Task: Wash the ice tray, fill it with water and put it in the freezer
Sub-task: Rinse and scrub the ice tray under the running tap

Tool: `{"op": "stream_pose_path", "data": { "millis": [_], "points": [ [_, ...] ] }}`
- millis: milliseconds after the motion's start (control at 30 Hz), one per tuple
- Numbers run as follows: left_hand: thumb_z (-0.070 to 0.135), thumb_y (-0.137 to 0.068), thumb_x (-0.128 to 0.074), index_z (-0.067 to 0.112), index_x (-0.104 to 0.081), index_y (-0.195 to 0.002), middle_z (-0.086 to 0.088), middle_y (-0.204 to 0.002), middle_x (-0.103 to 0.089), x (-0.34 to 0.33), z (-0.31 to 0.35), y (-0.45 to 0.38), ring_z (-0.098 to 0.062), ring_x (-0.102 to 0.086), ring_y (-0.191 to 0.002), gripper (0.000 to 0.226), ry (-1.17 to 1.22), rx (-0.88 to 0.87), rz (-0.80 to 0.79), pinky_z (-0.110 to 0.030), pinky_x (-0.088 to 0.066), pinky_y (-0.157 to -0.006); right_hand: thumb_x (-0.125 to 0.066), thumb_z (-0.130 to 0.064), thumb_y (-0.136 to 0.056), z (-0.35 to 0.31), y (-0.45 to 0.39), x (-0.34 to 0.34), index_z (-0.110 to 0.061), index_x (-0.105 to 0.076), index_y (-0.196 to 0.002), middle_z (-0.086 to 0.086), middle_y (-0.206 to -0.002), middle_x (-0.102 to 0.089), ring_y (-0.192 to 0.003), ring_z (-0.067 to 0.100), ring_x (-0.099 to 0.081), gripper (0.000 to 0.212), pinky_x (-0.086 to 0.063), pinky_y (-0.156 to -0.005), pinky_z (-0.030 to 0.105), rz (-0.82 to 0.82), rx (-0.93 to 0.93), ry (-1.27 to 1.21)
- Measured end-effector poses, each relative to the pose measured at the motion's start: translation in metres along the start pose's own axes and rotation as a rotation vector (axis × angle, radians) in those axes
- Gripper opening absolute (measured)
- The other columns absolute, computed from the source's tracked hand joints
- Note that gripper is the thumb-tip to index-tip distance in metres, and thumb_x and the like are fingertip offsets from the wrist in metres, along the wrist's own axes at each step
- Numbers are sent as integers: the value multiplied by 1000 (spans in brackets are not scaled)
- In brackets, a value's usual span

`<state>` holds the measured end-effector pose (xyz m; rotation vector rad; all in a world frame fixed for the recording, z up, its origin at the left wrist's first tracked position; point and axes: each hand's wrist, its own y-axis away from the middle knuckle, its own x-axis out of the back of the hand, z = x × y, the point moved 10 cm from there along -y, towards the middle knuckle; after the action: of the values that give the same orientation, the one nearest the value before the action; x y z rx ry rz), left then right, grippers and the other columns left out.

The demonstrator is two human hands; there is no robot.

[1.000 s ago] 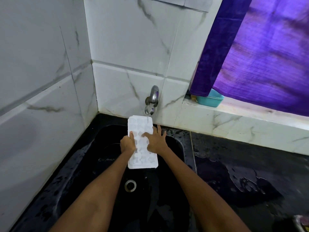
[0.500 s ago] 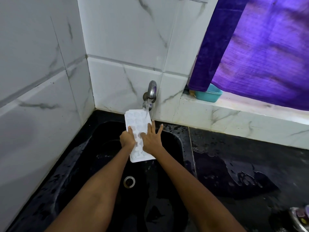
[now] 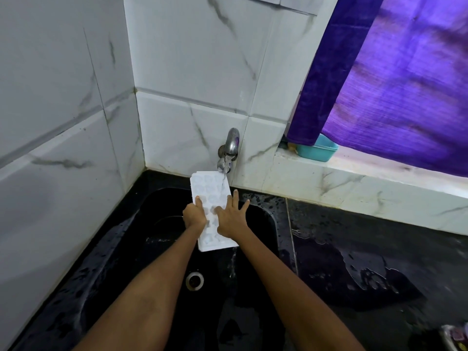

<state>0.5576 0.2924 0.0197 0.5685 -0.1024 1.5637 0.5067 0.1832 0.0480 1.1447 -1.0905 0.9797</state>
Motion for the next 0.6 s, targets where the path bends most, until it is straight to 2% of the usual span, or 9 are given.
{"op": "stream_pose_path", "data": {
  "millis": [67,167,233,333,433,533,600],
  "points": [
    [33,-103,-30,-16,-61,-105,-29,-111,-65,1,5,0,-41,-62,-105,58,11,-5,10,-38,-48,-84,-49,-23,-90,-6,1,-3,-20,-32,-139,26,-154,5,-140,43,19,52,-3,-107,70,-3,5,10],
    [34,-103,-30,-16,-61,-106,-29,-112,-64,9,10,-5,-41,-61,-106,58,5,-9,24,-39,-48,-85,-53,-19,-87,0,4,-13,-32,-19,-145,24,-154,11,-140,41,22,68,-3,-108,69,-80,24,-137],
    [34,-103,-30,-15,-61,-106,-29,-112,-64,12,7,-8,-41,-61,-105,59,19,8,46,-39,-48,-84,-54,-14,-84,3,7,-5,-30,-26,-143,22,-155,4,-142,39,17,67,-5,-110,67,18,45,-169],
    [33,-103,-30,-15,-60,-109,-30,-115,-63,16,1,-5,-43,-61,-107,58,68,73,105,-41,-48,-86,-51,-10,-85,-1,15,4,-22,-42,-136,14,-155,-11,-145,32,6,54,-7,-114,58,162,81,-180],
    [32,-103,-29,-15,-59,-113,-31,-118,-62,17,4,-3,-43,-59,-110,57,83,84,127,-42,-47,-89,-51,-11,-85,-2,17,-5,-22,-40,-138,17,-155,-7,-144,36,10,55,-1,-112,63,115,24,-133],
    [32,-103,-29,-15,-58,-115,-32,-119,-61,16,8,-4,-44,-58,-112,57,102,80,122,-43,-46,-92,-53,-13,-86,-6,14,-3,-18,-33,-141,22,-155,2,-142,40,16,59,-3,-109,66,88,3,-124],
    [32,-103,-30,-16,-58,-115,-32,-120,-60,18,8,-9,-44,-58,-113,57,100,79,122,-43,-45,-93,-53,-11,-84,-2,12,0,-24,-35,-140,22,-153,-3,-141,41,18,60,-1,-110,66,55,4,-175]
  ]
}}
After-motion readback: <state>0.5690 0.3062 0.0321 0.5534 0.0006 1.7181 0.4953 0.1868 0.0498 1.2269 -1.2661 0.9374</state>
